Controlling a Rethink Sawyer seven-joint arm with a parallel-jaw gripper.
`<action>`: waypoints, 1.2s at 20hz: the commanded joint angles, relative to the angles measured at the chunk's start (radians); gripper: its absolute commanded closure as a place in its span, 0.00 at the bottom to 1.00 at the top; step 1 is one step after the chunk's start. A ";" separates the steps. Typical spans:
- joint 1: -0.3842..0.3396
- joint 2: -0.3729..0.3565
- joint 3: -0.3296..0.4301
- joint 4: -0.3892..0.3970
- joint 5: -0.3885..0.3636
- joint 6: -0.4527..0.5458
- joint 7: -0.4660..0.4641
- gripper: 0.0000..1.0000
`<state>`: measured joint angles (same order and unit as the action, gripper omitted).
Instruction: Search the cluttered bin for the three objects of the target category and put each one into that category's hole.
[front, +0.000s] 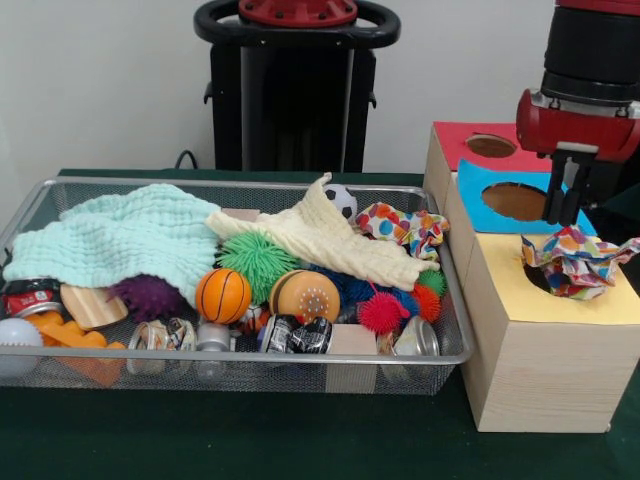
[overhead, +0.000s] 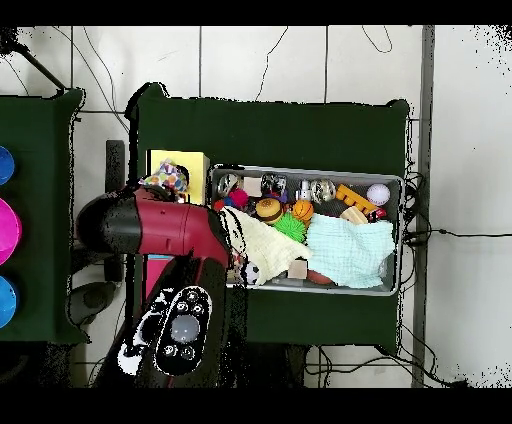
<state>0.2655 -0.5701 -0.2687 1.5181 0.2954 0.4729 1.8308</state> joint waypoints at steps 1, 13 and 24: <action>-0.017 0.062 0.012 -0.051 0.040 0.020 0.255 1.00; -0.037 0.069 0.019 -0.028 0.034 -0.025 0.225 1.00; -0.012 0.061 0.017 0.026 0.042 -0.048 0.255 1.00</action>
<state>0.2649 -0.5492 -0.2893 1.4943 0.3037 0.4729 1.8308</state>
